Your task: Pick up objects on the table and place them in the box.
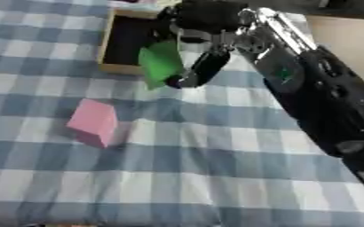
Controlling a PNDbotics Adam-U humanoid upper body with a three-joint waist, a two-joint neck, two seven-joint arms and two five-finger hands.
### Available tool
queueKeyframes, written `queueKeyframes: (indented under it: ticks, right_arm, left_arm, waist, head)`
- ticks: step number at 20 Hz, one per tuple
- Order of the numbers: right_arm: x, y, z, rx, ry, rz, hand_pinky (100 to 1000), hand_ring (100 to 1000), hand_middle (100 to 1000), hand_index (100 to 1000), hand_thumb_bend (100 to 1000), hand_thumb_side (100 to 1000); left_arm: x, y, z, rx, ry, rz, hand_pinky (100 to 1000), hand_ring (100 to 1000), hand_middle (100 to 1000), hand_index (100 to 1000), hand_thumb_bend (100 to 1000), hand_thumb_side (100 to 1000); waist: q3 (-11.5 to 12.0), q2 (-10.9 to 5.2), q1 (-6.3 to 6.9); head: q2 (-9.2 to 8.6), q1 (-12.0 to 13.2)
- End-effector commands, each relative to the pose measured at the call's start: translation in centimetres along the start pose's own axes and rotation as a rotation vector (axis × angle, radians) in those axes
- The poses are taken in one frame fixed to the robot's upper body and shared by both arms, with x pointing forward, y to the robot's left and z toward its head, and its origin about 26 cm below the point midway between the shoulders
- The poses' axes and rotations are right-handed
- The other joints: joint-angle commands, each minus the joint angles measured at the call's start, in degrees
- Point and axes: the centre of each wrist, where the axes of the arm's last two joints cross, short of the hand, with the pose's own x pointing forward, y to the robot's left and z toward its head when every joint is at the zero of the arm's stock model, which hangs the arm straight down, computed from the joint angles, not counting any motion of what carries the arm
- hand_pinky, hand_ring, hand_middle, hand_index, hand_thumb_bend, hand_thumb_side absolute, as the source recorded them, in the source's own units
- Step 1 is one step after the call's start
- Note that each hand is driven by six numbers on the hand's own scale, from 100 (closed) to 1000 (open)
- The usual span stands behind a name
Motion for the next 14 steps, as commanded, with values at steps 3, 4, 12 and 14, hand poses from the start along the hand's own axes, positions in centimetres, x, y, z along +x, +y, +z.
queueKeyframes:
  ticks: [3, 4, 12, 14]
  right_arm:
    - [-1.5, -2.0, -2.4, -0.043, 0.074, 0.046, 754, 638, 296, 562, 100, 239]
    - [-1.8, -2.1, -3.0, -0.042, 0.087, 0.044, 755, 637, 298, 563, 100, 243]
    - [-3.5, -2.4, -6.5, -0.053, 0.239, 0.071, 757, 642, 368, 575, 100, 238]
    - [-4.1, -1.9, -6.8, -0.043, 0.295, 0.083, 757, 642, 369, 576, 100, 234]
  left_arm:
    - [0.7, 0.1, -1.0, -0.009, -0.043, 0.007, 600, 535, 616, 741, 100, 891]
    - [0.7, 0.0, -1.0, -0.009, -0.044, 0.008, 600, 535, 616, 741, 100, 891]
    - [0.7, -0.2, -1.1, -0.011, -0.046, 0.019, 599, 533, 616, 740, 100, 893]
    - [0.7, -0.2, -1.0, -0.009, -0.045, 0.019, 599, 533, 616, 740, 100, 894]
  waist:
    - [0.47, -1.00, 0.71]
    - [0.60, -0.94, 0.77]
    - [1.26, -0.24, 1.01]
    - [1.38, -0.02, 0.95]
  head:
    - [-1.17, -0.51]
    - [-1.31, -0.59]
    - [-2.45, -1.65]
    - [-2.75, -2.39]
